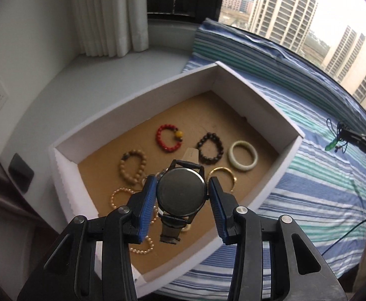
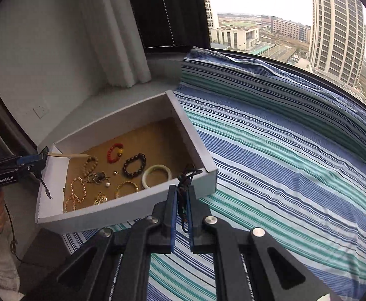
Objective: Organize jewelry
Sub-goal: 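Carry watch and cord pendant into the white box and open both tools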
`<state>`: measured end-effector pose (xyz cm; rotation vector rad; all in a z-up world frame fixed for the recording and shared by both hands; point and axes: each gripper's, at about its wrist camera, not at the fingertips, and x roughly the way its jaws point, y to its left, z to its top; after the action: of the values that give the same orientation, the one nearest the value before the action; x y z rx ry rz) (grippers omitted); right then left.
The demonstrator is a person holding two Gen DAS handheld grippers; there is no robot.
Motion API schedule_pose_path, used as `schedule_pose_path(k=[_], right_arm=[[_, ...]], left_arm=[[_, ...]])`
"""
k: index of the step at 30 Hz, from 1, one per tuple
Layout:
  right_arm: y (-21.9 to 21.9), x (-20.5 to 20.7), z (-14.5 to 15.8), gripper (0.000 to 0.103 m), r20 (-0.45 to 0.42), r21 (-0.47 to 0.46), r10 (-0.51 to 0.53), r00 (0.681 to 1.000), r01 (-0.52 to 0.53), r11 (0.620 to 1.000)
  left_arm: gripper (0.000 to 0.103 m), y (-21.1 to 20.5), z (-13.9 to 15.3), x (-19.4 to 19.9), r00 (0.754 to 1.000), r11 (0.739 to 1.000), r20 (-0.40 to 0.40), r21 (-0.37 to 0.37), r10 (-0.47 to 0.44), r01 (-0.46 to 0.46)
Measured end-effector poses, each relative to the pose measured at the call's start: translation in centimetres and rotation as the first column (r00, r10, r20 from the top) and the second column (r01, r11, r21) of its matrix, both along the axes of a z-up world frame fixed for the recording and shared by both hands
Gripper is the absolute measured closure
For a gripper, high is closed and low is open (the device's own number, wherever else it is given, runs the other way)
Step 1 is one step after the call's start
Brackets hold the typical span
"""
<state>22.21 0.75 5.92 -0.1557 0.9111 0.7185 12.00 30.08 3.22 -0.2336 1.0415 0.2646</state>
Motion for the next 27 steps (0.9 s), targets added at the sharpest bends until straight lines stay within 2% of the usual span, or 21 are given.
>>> schedule_pose_path(k=[7, 10, 15, 16, 17, 19, 22, 24, 25, 27], right_arm=[[8.8, 5.1, -1.5, 0.096, -0.049, -0.026, 0.083, 0.995, -0.084, 0.996], [11.8, 7.6, -3.3, 0.096, -0.084, -0.058, 0.106, 0.991, -0.111, 0.992], [15.5, 10.6, -6.1, 0.094, -0.075, -0.094, 0.108, 0.991, -0.115, 0.989], [16.0, 11.0, -6.6, 0.093, -0.072, -0.095, 0.106, 0.992, -0.113, 0.989], [16.5, 11.4, -6.9, 0.088, -0.069, -0.1, 0.104, 0.992, -0.111, 0.989], [16.7, 11.7, -7.2, 0.046, -0.056, -0.101, 0.087, 0.995, -0.092, 0.991], [16.2, 10.9, -6.8, 0.043, -0.05, -0.096, 0.085, 0.995, -0.089, 0.991], [15.7, 9.8, -6.3, 0.043, -0.032, -0.118, 0.093, 0.995, -0.096, 0.988], [15.5, 9.2, -6.0, 0.043, -0.023, -0.128, 0.098, 0.995, -0.1, 0.987], [15.0, 7.8, -5.5, 0.042, -0.022, -0.13, 0.113, 0.993, -0.115, 0.985]], left_arm=[[0.06, 6.3, -4.1, 0.4, 0.989, 0.991, -0.066, 0.019, 0.13, -0.129], [0.06, 8.6, -5.9, 0.6, 0.979, 0.983, -0.092, 0.027, 0.183, -0.181], [0.056, 10.8, -8.0, 1.0, 0.965, 0.97, -0.111, 0.085, 0.238, -0.23], [0.044, 10.8, -8.2, 1.1, 0.963, 0.967, -0.112, 0.102, 0.245, -0.234], [0.028, 10.8, -8.2, 1.0, 0.962, 0.964, -0.108, 0.116, 0.251, -0.239], [0.015, 10.3, -7.5, 0.5, 0.964, 0.96, -0.072, 0.139, 0.255, -0.244], [0.012, 8.8, -5.9, -0.1, 0.968, 0.954, -0.022, 0.179, 0.25, -0.242], [0.004, 7.4, -4.6, -0.6, 0.968, 0.948, 0.026, 0.197, 0.25, -0.25], [0.0, 6.6, -3.9, -0.9, 0.965, 0.942, 0.057, 0.209, 0.255, -0.261], [0.001, 4.9, -2.5, -1.5, 0.954, 0.923, 0.105, 0.242, 0.281, -0.298]])
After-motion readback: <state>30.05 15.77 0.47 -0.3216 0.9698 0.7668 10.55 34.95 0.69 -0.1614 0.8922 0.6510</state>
